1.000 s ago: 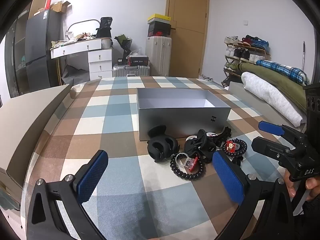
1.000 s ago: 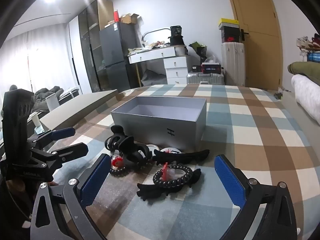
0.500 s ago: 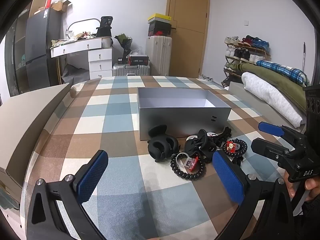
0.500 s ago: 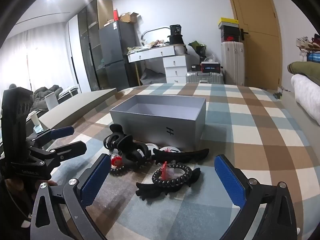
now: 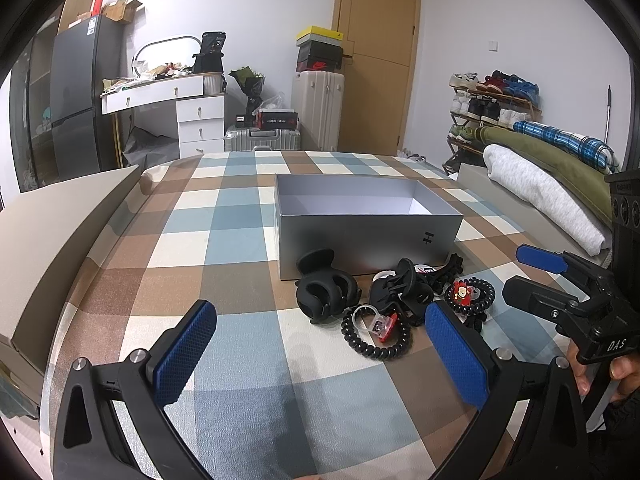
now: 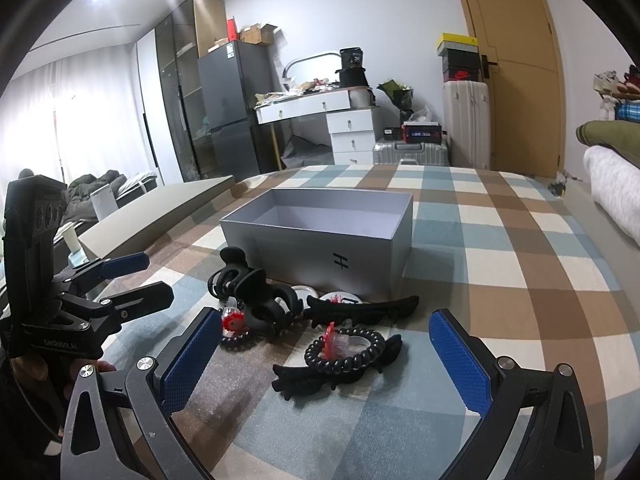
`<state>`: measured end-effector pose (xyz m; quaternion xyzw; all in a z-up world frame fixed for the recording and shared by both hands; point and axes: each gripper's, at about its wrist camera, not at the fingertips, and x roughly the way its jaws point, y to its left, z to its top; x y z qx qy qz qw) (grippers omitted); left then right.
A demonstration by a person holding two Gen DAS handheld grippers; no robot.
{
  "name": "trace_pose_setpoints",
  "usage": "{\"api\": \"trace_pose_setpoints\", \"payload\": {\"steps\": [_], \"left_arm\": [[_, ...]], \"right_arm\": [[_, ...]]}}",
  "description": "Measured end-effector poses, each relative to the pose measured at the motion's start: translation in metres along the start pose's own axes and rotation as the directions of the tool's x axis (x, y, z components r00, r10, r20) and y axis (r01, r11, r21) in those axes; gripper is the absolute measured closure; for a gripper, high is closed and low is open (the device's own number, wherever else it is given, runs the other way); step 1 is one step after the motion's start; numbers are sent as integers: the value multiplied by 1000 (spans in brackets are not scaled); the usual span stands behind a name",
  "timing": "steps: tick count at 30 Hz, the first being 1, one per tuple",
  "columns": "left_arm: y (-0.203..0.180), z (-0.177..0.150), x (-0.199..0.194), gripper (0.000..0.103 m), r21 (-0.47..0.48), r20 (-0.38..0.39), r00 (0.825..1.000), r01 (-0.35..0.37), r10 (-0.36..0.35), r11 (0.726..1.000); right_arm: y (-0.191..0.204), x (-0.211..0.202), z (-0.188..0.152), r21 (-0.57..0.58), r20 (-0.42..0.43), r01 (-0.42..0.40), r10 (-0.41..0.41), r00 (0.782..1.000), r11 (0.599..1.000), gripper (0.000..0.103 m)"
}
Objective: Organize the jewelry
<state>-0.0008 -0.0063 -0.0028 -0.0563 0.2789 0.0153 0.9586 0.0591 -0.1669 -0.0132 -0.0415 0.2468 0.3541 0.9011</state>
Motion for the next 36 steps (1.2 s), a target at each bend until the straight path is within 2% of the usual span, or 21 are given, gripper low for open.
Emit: {"api": "trace_pose_setpoints", "payload": {"steps": [36], "left_arm": [[8, 1, 3, 1, -7, -8, 1000, 2, -2, 1000]], "right_arm": [[0, 3, 1, 1, -26, 12, -12, 1000, 1000, 0]]}}
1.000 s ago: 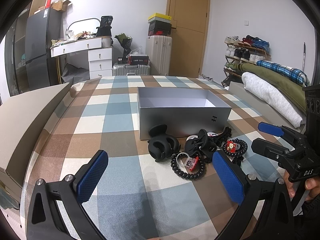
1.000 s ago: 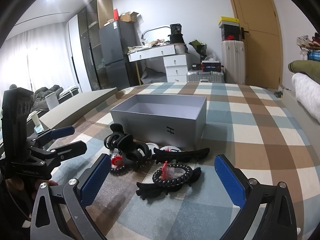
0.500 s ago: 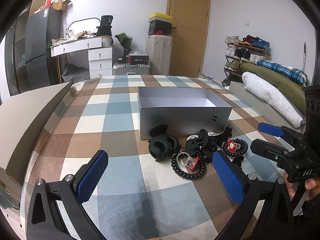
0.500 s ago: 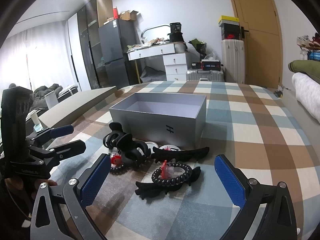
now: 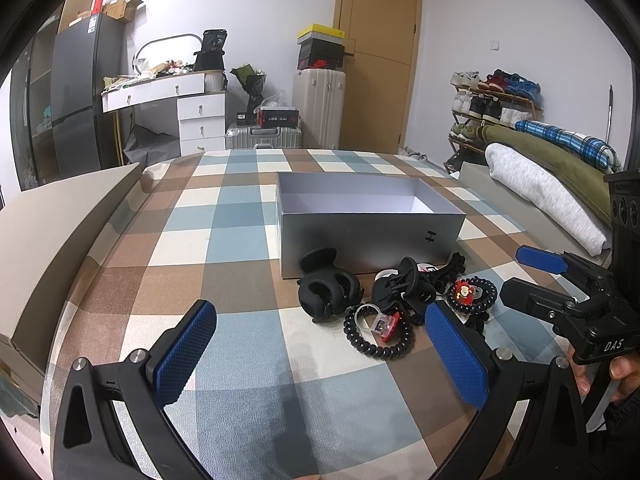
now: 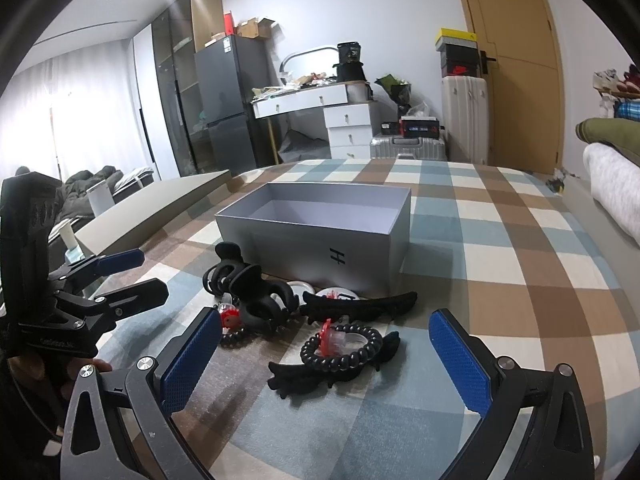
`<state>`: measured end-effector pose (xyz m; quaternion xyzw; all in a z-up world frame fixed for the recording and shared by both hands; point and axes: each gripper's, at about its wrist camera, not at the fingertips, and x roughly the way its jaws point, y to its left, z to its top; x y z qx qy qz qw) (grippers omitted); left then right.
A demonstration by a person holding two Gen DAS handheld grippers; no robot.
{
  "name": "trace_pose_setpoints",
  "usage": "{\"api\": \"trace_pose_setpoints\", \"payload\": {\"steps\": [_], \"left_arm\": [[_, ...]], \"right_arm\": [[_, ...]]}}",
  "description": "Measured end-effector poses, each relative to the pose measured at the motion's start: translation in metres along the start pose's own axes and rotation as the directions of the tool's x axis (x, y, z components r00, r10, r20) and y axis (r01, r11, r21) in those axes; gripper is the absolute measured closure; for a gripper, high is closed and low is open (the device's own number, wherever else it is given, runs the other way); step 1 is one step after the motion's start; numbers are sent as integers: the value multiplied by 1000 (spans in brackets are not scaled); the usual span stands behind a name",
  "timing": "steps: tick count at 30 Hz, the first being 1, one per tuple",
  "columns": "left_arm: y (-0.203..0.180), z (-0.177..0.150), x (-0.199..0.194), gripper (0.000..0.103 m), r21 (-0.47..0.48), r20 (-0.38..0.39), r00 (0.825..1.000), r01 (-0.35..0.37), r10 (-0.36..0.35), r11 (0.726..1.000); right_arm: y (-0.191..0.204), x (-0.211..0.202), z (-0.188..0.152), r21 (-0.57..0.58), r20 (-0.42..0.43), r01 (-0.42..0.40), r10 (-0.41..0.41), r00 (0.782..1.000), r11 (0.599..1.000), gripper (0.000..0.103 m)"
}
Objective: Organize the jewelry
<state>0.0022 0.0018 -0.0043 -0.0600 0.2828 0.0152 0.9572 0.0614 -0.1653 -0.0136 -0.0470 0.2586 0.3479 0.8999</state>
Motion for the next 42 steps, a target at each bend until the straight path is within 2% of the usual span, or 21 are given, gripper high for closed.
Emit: {"api": "trace_pose_setpoints", "payload": {"steps": [11, 15, 20, 21, 24, 29, 32, 35, 42], "left_arm": [[3, 2, 2, 1, -2, -29, 1000, 1, -1, 1000], [3, 4, 3, 1, 3, -42, 999, 0, 0, 1000], [1, 6, 3, 1, 21, -61, 998, 1, 0, 1000], [1, 7, 4, 1, 24, -68, 998, -1, 2, 1000], [2, 6, 5, 1, 17, -88, 996, 13, -12, 1000], [1, 5, 9, 1, 14, -118, 992, 38, -36, 999], [-2, 5, 8, 1, 29, -123, 992, 42, -38, 999], [-4, 4, 8, 1, 42, -128, 991, 47, -41, 998], [-4, 3, 10, 1, 47, -137, 989, 52, -45, 998]], "right_arm": [[-4, 3, 4, -7, -64, 40, -40, 997, 999, 0], [-7, 6, 3, -14, -131, 70, -71, 989, 997, 0], [-11, 15, 1, 3, -204, 50, -48, 978, 999, 0], [-11, 16, 0, 6, -214, 40, -38, 976, 999, 4], [-7, 20, -1, 4, -262, 19, -18, 965, 1000, 23], [-4, 21, -9, 35, -291, -5, 15, 957, 999, 23], [3, 24, -10, 24, -299, 9, -1, 954, 1000, 21], [9, 32, -11, -15, -314, 57, -59, 948, 998, 21], [11, 40, -8, -23, -331, 72, -76, 940, 997, 21]]}}
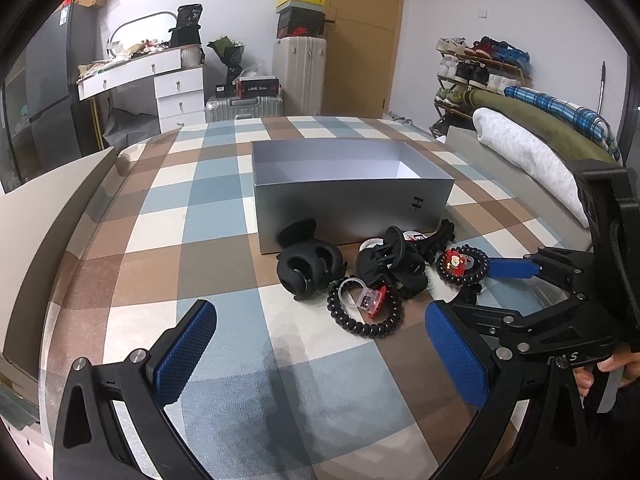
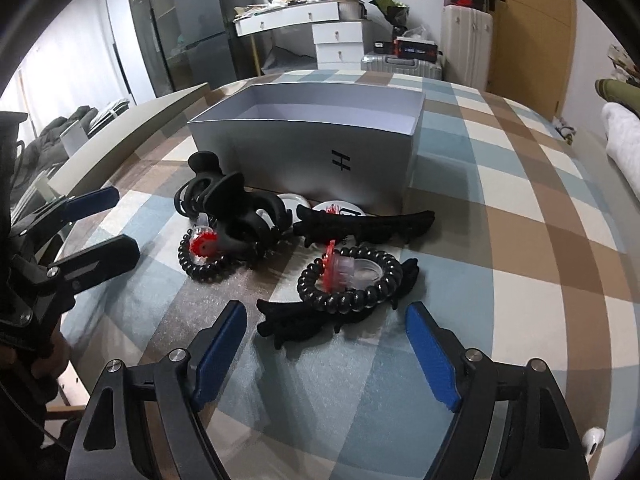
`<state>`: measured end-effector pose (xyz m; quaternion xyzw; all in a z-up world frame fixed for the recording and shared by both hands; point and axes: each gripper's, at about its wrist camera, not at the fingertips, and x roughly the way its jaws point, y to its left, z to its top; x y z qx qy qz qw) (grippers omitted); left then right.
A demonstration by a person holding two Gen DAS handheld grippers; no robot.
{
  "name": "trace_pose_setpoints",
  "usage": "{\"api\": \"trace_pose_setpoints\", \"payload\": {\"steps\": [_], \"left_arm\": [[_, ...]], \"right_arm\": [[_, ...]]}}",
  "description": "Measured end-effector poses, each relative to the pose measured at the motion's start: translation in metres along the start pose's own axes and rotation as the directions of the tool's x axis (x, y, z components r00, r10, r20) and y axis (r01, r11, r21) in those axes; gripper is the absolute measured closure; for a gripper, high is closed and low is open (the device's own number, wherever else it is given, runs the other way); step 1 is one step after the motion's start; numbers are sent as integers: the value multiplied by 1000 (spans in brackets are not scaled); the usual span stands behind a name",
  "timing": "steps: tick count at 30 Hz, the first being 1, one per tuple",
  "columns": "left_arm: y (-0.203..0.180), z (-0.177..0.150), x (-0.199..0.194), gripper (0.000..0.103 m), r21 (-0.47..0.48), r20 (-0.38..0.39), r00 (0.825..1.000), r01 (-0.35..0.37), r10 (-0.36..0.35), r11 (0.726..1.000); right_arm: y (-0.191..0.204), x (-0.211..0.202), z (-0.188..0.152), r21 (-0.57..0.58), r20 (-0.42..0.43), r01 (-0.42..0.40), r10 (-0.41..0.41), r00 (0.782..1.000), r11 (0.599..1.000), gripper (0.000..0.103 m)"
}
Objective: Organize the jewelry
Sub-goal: 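Reach down and grasp the small red-tagged clear item with the left gripper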
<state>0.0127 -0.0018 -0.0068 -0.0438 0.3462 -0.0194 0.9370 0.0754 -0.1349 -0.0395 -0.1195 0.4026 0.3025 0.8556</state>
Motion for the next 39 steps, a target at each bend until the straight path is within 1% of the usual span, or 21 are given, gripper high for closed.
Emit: {"api": "trace_pose_setpoints", "payload": {"steps": [3, 5, 6, 8, 14, 22, 27, 31, 33, 37, 38, 39], "left_arm": [[0, 0, 1, 1, -1, -4, 1000, 2, -2, 1000], [1, 0, 1, 1, -4, -3, 1000, 5, -5, 1000], [1, 0, 1, 1, -6, -4, 1000, 6, -6, 1000], [1, 0, 1, 1, -9, -4, 1000, 6, -6, 1000], [1, 0, 1, 1, -8, -5, 1000, 7, -7, 1000], [-2, 0, 3, 1, 6, -17, 1000, 11, -11, 1000], [-7, 0, 9, 1, 31, -67, 998, 5, -2, 1000], [-12, 0, 7, 2, 44, -46, 999, 20, -18, 999], [-17, 1, 7, 8, 67, -42, 999, 33, -30, 997], [-26, 4, 15, 30, 101, -62, 997, 61, -55, 993], [-27, 5, 17, 34, 103, -67, 996, 66, -60, 992], [-28, 6, 19, 40, 104, -71, 995, 73, -66, 992]], "right_arm": [[3, 3, 1, -18, -7, 23, -24, 1000, 1000, 22], [6, 1, -1, -45, -7, 44, -44, 999, 998, 30], [6, 0, -2, -52, -9, 46, -46, 999, 998, 31], [4, -4, -5, -50, -2, 16, -16, 1000, 999, 31], [-5, -13, -15, -43, 15, -40, 40, 999, 998, 32], [-11, -32, -20, -34, 83, -16, 19, 996, 999, 32], [-17, -42, -19, -14, 129, -18, 20, 991, 1000, 32], [-17, -46, -18, -12, 155, -25, 27, 988, 1000, 32], [-17, -47, -18, -13, 160, -29, 31, 987, 999, 32], [-16, -47, -17, -14, 164, -39, 41, 986, 999, 32], [-16, -48, -17, -15, 166, -39, 41, 985, 999, 31], [-16, -48, -18, -16, 167, -41, 43, 985, 999, 32]]}}
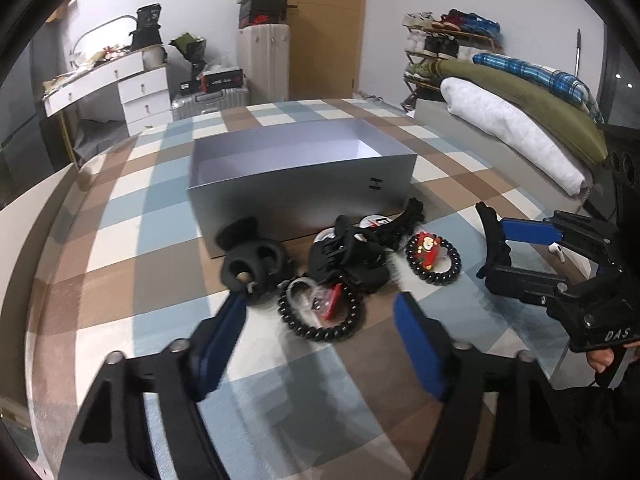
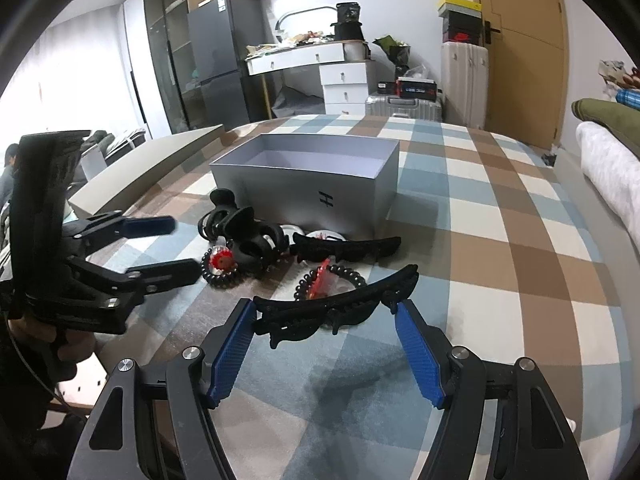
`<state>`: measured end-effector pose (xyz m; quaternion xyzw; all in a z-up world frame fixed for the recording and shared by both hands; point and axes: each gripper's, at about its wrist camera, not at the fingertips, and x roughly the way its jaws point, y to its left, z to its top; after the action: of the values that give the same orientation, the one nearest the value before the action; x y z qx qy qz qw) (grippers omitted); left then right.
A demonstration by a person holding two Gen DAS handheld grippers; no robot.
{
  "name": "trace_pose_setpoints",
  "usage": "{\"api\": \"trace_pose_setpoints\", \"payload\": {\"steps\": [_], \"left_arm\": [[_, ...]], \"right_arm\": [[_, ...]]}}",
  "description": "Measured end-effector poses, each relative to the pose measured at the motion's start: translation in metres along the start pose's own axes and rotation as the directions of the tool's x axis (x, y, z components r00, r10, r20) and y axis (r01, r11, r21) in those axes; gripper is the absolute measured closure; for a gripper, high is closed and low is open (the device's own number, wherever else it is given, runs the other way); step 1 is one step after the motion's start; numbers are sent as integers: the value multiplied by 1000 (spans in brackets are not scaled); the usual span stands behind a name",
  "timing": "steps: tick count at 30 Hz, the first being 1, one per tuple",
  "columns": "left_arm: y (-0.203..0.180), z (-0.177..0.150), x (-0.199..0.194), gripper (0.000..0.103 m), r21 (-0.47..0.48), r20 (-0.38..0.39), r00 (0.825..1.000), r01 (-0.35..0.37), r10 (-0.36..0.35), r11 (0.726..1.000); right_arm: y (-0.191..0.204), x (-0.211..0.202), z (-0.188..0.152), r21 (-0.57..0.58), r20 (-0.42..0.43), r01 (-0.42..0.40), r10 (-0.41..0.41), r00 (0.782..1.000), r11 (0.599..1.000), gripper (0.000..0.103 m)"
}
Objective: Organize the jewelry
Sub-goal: 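Reach down and grasp the small red-tagged clear item with the left gripper, then carry the red-tagged item into the grey box and open the left gripper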
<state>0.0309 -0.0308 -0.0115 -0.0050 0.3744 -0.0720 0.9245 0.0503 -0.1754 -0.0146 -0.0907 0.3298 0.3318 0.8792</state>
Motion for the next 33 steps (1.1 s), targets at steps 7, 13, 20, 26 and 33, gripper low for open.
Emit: {"api": "trace_pose_setpoints", "payload": {"steps": [7, 13, 20, 26, 33], "left_arm": [[0, 5, 11, 76, -6, -40, 999, 18, -18, 1000], [1, 4, 15, 78, -10, -67, 998, 19, -20, 1000], [0, 4, 18, 91, -5, -81, 997, 7, -7, 1000], [2, 4, 11, 91, -3, -50, 999, 12, -12, 1000], [5, 4, -8, 91, -6, 12, 1000, 25, -25, 1000]], "right_arm": [[1, -1, 1, -2, 5, -12, 12, 1000, 1000, 31], [-1, -3, 1, 2, 10, -15, 15, 1000, 1000, 31], [0, -3, 1, -2, 9, -15, 15, 1000, 1000, 31], [1, -3, 2, -6, 8, -16, 16, 1000, 1000, 31], [3, -6, 7, -11, 23, -15, 15, 1000, 1000, 31]]}}
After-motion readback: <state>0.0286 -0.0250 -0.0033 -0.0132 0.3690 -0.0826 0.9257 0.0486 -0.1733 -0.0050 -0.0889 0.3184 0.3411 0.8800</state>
